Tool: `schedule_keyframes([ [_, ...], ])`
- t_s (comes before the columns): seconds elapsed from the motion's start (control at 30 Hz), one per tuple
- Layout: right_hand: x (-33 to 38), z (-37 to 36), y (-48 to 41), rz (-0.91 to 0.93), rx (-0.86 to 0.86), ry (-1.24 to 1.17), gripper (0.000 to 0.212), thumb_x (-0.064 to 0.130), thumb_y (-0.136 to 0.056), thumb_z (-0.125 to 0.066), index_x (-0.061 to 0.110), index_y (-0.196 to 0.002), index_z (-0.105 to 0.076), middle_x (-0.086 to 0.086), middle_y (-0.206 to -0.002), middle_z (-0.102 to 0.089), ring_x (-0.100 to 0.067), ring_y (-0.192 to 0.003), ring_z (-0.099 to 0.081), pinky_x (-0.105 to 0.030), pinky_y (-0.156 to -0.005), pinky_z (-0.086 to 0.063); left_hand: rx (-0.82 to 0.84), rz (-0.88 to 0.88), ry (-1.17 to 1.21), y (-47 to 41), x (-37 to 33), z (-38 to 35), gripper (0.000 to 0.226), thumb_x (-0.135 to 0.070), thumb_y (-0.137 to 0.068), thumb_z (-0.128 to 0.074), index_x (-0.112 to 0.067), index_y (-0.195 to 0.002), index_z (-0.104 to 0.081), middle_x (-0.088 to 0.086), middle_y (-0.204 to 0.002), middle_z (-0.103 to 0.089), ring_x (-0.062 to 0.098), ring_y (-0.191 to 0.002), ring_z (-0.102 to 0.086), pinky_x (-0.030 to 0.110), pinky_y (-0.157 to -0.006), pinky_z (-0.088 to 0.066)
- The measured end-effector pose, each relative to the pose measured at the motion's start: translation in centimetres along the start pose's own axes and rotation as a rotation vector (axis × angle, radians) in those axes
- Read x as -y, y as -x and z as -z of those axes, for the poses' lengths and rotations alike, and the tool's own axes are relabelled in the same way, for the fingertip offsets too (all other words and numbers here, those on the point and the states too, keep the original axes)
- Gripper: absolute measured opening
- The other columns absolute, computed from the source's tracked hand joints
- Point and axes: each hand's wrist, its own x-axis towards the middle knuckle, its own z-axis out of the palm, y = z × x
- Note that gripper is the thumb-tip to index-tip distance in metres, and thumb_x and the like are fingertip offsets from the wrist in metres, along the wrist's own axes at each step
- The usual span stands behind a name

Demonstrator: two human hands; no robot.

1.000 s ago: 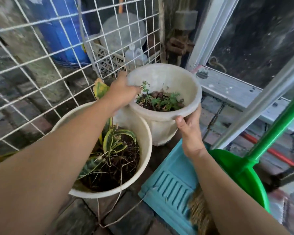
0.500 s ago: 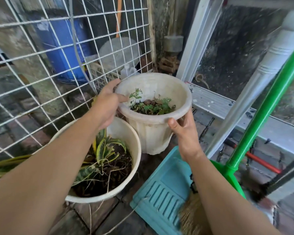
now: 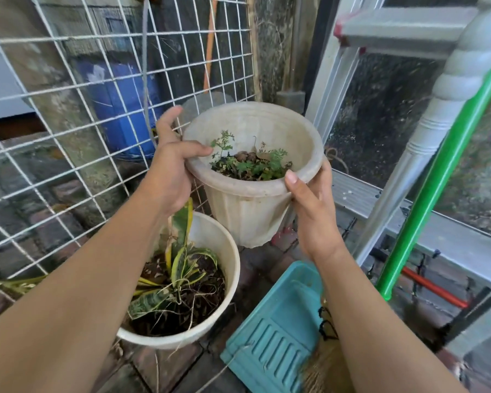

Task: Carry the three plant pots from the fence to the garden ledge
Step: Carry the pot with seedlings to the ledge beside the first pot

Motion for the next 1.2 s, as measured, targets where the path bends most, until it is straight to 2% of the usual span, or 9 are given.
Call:
schedule_keyframes([
  [0.1, 1.2, -0.7, -0.2, 0.032, 0.006, -0.015, 0.091, 0.032, -0.085, -0.078, 0.024, -0.161, -0.028, -0.003, -0.157, -0.052, -0.015, -0.141, -0.056, -0.030, -0.115, -0.050, -0.016, -0.057, 0.043, 0.6, -1.5, -0.6, 0.087, 0.005, -0.059, -0.054, -0.029, -0.138, -0.044, 0.023, -0.154, -0.047, 0.045, -0.143, -0.052, 0.053, -0.114, -0.051],
  [0.3, 3.5, -2.6, -0.6, 0.094, -0.092, -0.049, 0.098, 0.049, -0.085, -0.071, 0.040, -0.164, -0.015, 0.001, -0.169, -0.036, -0.018, -0.154, -0.042, -0.050, -0.127, -0.035, -0.019, -0.197, 0.144, 2.1, -4.4, -1.7, 0.095, 0.002, -0.058, -0.047, -0.020, -0.150, -0.042, 0.011, -0.117, -0.059, 0.038, -0.131, -0.061, 0.058, -0.123, -0.041],
  [0.43, 4.7, -3.4, -1.1, 0.173, -0.107, -0.086, 0.082, 0.046, -0.085, -0.069, 0.051, -0.154, -0.026, 0.003, -0.170, -0.035, -0.019, -0.154, -0.042, -0.052, -0.128, -0.033, 0.165, -0.302, 0.002, 2.8, -5.2, -1.0, 0.114, 0.007, -0.055, -0.047, -0.017, -0.164, -0.019, 0.014, -0.136, -0.051, 0.036, -0.139, -0.053, 0.057, -0.126, -0.035],
  [0.57, 6.0, -4.1, -1.6, 0.248, -0.065, -0.068, 0.083, 0.046, -0.088, -0.068, 0.048, -0.158, -0.022, 0.004, -0.172, -0.032, -0.016, -0.156, -0.038, -0.052, -0.130, -0.029, 0.337, -0.410, -0.224, 3.5, -5.0, 0.7, 0.120, -0.010, -0.062, -0.072, -0.017, -0.162, -0.006, 0.023, -0.160, -0.034, 0.029, -0.143, -0.049, 0.046, -0.120, -0.046],
  [0.7, 7.3, -4.9, -2.5, 0.296, -0.039, -0.035, 0.094, 0.073, -0.084, -0.071, 0.043, -0.160, -0.022, 0.004, -0.172, -0.033, -0.013, -0.157, -0.036, -0.050, -0.130, -0.027, 0.292, -0.465, -0.254, 3.8, -5.2, 1.1, 0.129, -0.048, -0.067, -0.096, -0.019, -0.158, -0.011, 0.005, -0.149, -0.043, 0.003, -0.132, -0.059, 0.026, -0.108, -0.051],
  [0.77, 7.6, -5.4, -2.7, 0.312, -0.017, -0.070, 0.090, 0.065, -0.088, -0.072, 0.039, -0.160, -0.024, 0.005, -0.169, -0.038, -0.013, -0.155, -0.040, -0.048, -0.129, -0.030, 0.240, -0.462, -0.205, 3.9, -5.6, 1.0, 0.139, -0.057, -0.059, -0.097, -0.020, -0.161, -0.010, 0.006, -0.154, -0.042, 0.001, -0.132, -0.060, 0.026, -0.106, -0.052],
  [0.9, 7.4, -6.3, -2.6, 0.336, 0.119, -0.070, 0.103, 0.046, -0.088, -0.081, 0.029, -0.166, -0.015, 0.011, -0.164, -0.042, -0.007, -0.150, -0.045, -0.026, -0.114, -0.045, 0.183, -0.501, -0.149, 3.8, -5.8, 1.3, 0.155, -0.058, -0.046, -0.100, -0.013, -0.164, -0.009, 0.004, -0.157, -0.041, 0.000, -0.133, -0.059, 0.029, -0.110, -0.052],
  [1.07, 8.0, -6.8, -2.9, 0.388, 0.215, -0.040, 0.123, 0.044, -0.080, -0.088, 0.019, -0.169, -0.007, 0.001, -0.169, -0.036, -0.012, -0.155, -0.039, -0.025, -0.117, -0.042, 0.107, -0.522, -0.110, 4.1, -6.1, 1.5, 0.152, -0.057, -0.044, -0.101, -0.019, -0.164, -0.016, -0.002, -0.154, -0.047, 0.008, -0.137, -0.058, 0.031, -0.106, -0.054],
  [1.2, 7.9, -7.0, -3.4, 0.394, 0.206, -0.081, 0.122, 0.040, -0.080, -0.088, 0.015, -0.168, -0.008, 0.000, -0.170, -0.036, -0.016, -0.159, -0.033, -0.030, -0.121, -0.039, 0.112, -0.539, -0.074, 4.4, -6.9, 1.7, 0.157, -0.047, -0.044, -0.104, -0.014, -0.167, -0.010, 0.007, -0.163, -0.039, 0.011, -0.139, -0.056, 0.035, -0.110, -0.052],
])
